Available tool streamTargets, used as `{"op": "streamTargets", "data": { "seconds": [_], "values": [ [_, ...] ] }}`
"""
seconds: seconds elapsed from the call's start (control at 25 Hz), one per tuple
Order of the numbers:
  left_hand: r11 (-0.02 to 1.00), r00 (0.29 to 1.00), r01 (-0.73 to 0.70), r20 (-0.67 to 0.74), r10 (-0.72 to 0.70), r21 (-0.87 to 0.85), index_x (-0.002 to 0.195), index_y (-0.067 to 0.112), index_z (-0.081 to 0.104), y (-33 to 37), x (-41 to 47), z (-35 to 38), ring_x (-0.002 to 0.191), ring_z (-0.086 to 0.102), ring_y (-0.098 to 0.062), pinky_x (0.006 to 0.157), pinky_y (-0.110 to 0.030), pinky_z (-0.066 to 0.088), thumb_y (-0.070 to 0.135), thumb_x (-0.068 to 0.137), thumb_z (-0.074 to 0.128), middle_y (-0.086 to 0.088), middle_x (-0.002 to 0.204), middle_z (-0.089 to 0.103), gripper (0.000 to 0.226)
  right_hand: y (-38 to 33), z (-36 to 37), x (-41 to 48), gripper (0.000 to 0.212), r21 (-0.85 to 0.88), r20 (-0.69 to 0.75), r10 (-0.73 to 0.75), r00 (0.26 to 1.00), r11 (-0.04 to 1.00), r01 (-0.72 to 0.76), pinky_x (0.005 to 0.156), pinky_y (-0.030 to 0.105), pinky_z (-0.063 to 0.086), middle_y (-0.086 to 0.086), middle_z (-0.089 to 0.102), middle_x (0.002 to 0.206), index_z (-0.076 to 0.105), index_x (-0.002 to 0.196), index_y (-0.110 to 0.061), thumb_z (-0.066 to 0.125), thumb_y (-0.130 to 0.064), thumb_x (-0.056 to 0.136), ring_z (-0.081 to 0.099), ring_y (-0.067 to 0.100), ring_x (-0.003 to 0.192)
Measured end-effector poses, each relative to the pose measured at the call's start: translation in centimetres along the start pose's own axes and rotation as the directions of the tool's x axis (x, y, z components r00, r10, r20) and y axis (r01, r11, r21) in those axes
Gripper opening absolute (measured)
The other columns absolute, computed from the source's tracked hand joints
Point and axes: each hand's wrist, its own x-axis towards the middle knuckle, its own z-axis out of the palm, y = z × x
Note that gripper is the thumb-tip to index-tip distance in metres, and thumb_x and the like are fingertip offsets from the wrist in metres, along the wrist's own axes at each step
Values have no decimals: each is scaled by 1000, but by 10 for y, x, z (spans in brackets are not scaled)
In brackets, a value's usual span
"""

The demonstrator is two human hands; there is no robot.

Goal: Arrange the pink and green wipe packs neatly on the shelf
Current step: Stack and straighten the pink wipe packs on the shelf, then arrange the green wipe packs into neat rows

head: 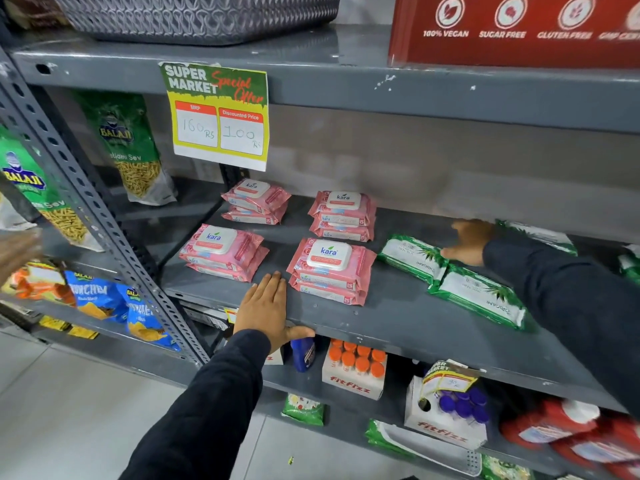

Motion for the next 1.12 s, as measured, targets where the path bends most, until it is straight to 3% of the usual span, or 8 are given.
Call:
{"op": "streamTargets", "data": {
  "seconds": [0.12,0.32,0.52,0.68,0.8,0.92,1.12],
  "values": [
    [1000,1000,11,6,-11,-15,150,8,9,2,-2,-3,146,7,-23,118,-39,6,101,53,21,-8,160,11,135,22,14,-16,78,18,99,36,994,999,-38,110,33,32,15,27,155,23,147,-8,57,-46,88,31,32,139],
    [999,998,17,54,-15,-43,150,6,5,4,-6,-10,147,5,-24,119,-39,6,99,57,26,-10,160,6,133,52,30,-47,47,108,120,-3,993,994,-11,94,33,45,15,53,130,47,125,-12,59,-32,84,53,29,117],
    [989,992,-38,-128,19,-144,142,-2,33,26,-39,0,139,29,-37,113,-50,28,92,66,31,-21,149,35,120,77,49,-67,77,217,142,5,990,976,-36,109,32,34,9,36,151,27,146,-11,64,-28,80,39,24,135],
    [953,945,-290,-183,269,-93,138,-1,40,93,-56,1,136,35,-36,107,-56,30,85,75,36,-20,147,38,107,86,58,-73,92,262,110,-15,994,965,-14,110,29,31,5,28,155,19,149,-15,70,-34,74,32,22,139],
    [906,910,-400,-178,374,-142,143,2,32,146,-37,-21,143,19,-31,114,-51,15,85,76,30,-16,153,28,107,84,61,-77,103,189,69,-34,997,982,21,111,31,29,5,26,156,17,149,-17,75,-46,69,29,24,140],
    [887,896,-445,-66,440,-127,149,5,10,185,-14,-31,147,-2,-25,118,-39,-2,94,64,16,-12,160,7,123,80,60,-77,109,156,59,-53,997,987,43,113,39,28,5,22,158,14,150,-20,75,-53,66,25,25,142],
    [907,905,-415,72,419,-67,149,5,-4,195,3,-18,146,-8,-25,119,-42,3,96,60,4,-13,160,-6,127,67,62,-74,106,122,35,-59,998,991,54,110,44,34,8,26,156,15,149,-18,74,-52,67,30,29,139]
  ]
}}
